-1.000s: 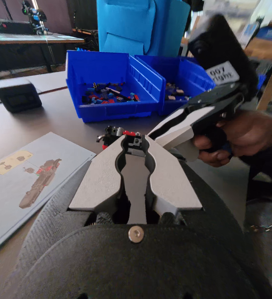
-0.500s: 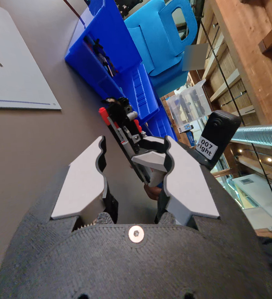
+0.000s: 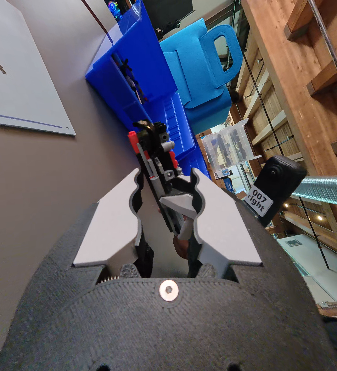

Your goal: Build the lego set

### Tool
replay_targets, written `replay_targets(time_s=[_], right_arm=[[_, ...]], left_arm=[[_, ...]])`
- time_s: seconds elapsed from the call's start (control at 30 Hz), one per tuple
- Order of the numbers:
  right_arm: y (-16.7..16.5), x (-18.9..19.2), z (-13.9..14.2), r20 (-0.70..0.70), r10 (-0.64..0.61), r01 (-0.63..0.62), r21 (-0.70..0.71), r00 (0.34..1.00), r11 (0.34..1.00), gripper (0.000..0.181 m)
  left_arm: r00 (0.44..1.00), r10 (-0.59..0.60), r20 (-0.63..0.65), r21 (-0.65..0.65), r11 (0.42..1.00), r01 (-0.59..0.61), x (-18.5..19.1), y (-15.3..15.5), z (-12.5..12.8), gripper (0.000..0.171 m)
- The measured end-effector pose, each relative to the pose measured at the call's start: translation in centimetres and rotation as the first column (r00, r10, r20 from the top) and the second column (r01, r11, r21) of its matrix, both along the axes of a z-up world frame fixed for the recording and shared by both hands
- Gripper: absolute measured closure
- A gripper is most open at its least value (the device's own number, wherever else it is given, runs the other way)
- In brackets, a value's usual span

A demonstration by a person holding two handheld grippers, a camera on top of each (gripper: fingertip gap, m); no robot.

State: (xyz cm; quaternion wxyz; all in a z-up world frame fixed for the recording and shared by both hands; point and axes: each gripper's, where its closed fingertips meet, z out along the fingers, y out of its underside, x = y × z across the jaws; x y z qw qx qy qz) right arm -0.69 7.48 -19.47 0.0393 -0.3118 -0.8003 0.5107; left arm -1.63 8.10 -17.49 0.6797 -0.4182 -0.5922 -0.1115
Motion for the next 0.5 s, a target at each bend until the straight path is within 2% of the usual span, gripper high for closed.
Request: replay_targets(time_s=[0.13, 0.5], right_arm=[[0.11, -0.15, 0.10, -0.021, -0.007, 0.008, 0.011, 1.000, 1.000, 0.141], [0.13, -0.37, 0.57, -0.055, -0.022, 0.022, 0.017, 0.998, 1.000, 0.141]], left_arm=[[1.000, 0.015, 0.003, 0.012, 1.000, -0.015, -0.26, -0.04, -0.16, 0.132], [0.999, 0.042, -0.027, 0.034, 0.999, -0.041, -0.42, -0.12, 0.28, 0.134]])
